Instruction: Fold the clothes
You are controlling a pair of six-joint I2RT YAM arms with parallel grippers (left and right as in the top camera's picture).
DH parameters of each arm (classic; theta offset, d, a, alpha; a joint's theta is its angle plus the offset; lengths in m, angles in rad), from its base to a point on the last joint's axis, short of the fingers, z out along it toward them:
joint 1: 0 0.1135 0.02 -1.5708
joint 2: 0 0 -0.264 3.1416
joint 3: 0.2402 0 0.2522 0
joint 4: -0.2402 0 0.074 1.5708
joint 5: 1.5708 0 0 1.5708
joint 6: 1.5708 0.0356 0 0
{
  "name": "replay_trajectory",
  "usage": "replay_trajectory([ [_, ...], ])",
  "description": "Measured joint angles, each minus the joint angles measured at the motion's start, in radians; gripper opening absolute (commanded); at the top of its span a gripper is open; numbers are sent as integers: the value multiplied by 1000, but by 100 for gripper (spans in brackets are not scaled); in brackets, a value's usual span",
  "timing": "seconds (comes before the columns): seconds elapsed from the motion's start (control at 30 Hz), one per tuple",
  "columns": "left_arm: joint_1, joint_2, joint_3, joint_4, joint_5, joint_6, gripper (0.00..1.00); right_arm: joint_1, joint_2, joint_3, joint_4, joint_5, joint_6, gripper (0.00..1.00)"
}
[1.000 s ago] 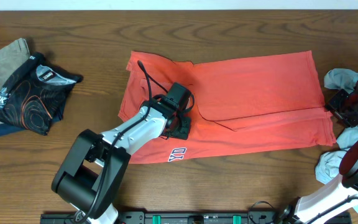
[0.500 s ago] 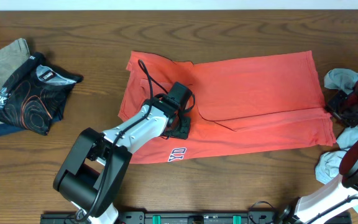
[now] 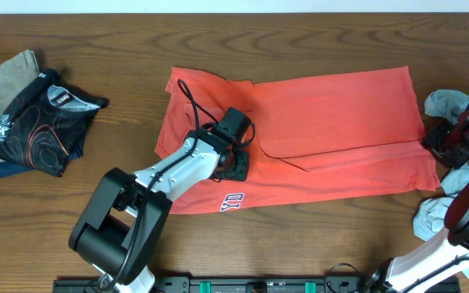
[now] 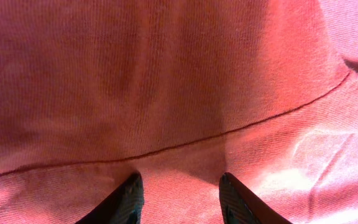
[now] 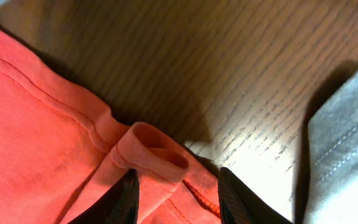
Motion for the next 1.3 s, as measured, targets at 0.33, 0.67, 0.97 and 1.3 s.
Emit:
replay_trajectory([
  [0.33,0,0,0,0,0,-2,43,0,0,-17,49,0,-3,31],
  [0.67,0,0,0,0,0,-2,43,0,0,-28,76,-5,-14,1],
  [0.97,0,0,0,0,0,-3,43,0,0,-28,138,-78,-14,1],
  [1.3,0,0,0,0,0,-2,43,0,0,-32,278,-217,2,1],
])
